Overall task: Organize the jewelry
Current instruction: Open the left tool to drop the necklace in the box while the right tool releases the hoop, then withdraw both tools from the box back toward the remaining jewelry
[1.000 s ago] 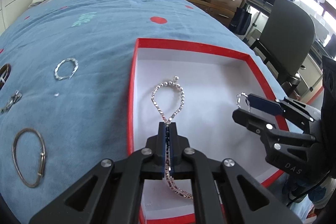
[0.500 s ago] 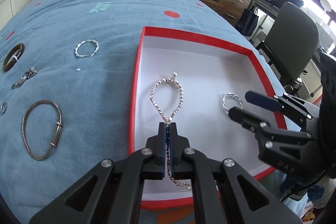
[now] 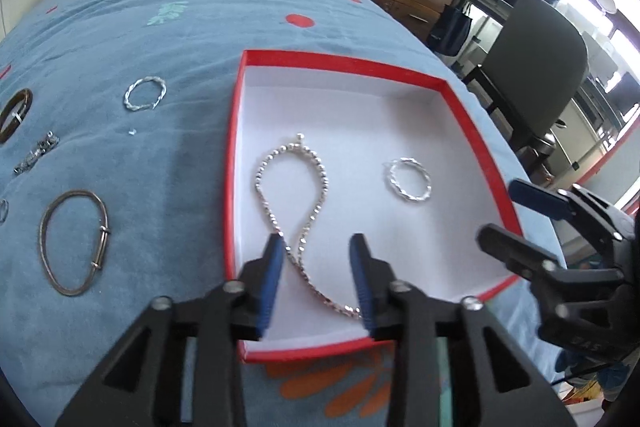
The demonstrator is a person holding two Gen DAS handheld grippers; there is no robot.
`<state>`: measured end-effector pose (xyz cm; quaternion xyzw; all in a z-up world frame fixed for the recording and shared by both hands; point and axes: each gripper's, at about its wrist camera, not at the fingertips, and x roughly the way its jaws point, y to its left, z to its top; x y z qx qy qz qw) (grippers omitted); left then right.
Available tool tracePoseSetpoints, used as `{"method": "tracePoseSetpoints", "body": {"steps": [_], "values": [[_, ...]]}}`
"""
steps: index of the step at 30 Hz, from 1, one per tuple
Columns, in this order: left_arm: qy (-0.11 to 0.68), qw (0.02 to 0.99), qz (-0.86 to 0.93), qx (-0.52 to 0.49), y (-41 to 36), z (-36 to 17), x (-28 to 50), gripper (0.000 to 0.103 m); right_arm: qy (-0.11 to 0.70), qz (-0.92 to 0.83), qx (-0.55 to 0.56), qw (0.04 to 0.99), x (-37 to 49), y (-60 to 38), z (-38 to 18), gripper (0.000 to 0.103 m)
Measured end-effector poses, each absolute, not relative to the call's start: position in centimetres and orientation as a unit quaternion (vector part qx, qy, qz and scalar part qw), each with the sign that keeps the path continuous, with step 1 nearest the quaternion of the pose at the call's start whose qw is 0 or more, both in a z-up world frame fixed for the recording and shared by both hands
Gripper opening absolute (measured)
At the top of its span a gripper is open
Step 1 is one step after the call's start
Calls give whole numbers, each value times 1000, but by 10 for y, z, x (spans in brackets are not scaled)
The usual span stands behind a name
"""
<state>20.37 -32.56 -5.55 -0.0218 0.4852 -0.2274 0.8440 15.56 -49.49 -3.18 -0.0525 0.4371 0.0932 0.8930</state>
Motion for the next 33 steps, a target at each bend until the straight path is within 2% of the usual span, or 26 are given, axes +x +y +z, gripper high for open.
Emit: {"method": "tracePoseSetpoints", "body": {"steps": [10, 18, 23, 33], "values": [[461, 860, -216, -26, -285, 2, 160, 36, 422, 61, -27, 904, 94, -493, 17, 61], [425, 890, -165, -26, -188, 49, 112, 37, 387, 64, 1, 920, 53, -448, 57, 62], [397, 908, -130, -18, -118, 73, 83, 47, 367, 77, 7, 927, 29, -406, 78, 72], [368, 927, -52, -45, 27, 90, 52, 49, 353, 107, 8, 929, 7, -331, 98, 73]]}}
